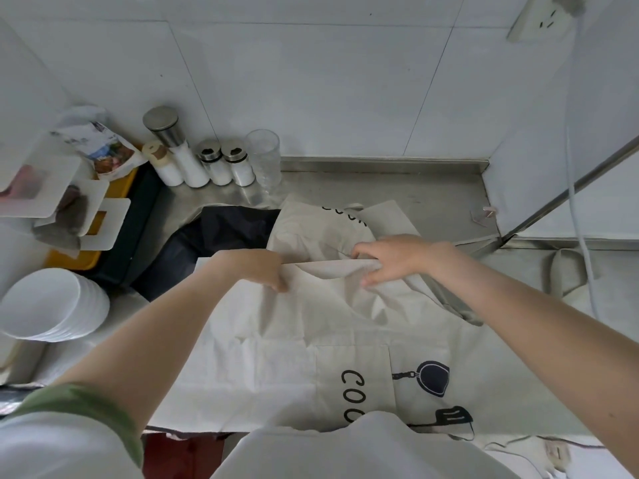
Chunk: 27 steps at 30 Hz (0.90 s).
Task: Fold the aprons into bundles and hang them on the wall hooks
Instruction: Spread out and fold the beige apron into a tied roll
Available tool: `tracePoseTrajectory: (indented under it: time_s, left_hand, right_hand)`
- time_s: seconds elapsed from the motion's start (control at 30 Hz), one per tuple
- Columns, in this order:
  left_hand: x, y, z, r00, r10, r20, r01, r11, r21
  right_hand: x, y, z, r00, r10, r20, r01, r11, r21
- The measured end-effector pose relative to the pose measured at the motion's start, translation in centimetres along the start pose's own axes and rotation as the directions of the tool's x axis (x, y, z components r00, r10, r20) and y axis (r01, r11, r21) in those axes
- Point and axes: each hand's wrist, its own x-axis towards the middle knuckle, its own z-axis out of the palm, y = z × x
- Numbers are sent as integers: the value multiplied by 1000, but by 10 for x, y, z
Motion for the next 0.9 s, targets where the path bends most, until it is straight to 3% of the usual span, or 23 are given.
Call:
tracePoseTrajectory:
  time_s: [0.1, 0.47, 0.7, 0.8, 0.9]
  left_hand:
    - [0, 0, -3, 1000, 6, 3, -6, 1000, 12]
    - [9, 2, 4, 997, -22, 80, 15, 997, 81]
    - [3, -3, -2, 1000, -25, 9, 22, 982, 190]
    - [0, -12, -1, 998, -42, -39, 49, 977, 209]
    - [-4, -11, 2, 992, -30, -119, 59, 966, 253]
  right_hand:
    - [-2, -2, 2, 997, 49, 67, -45, 997, -67]
    - [-17, 36, 13, 993, 107, -53, -109, 994, -34]
    - [-25, 44, 24, 982, 161, -96, -160, 987, 14]
    - [-27, 52, 27, 956, 288, -54, -288, 958, 12]
    - [-27, 42, 23, 951, 309, 14, -309, 951, 14]
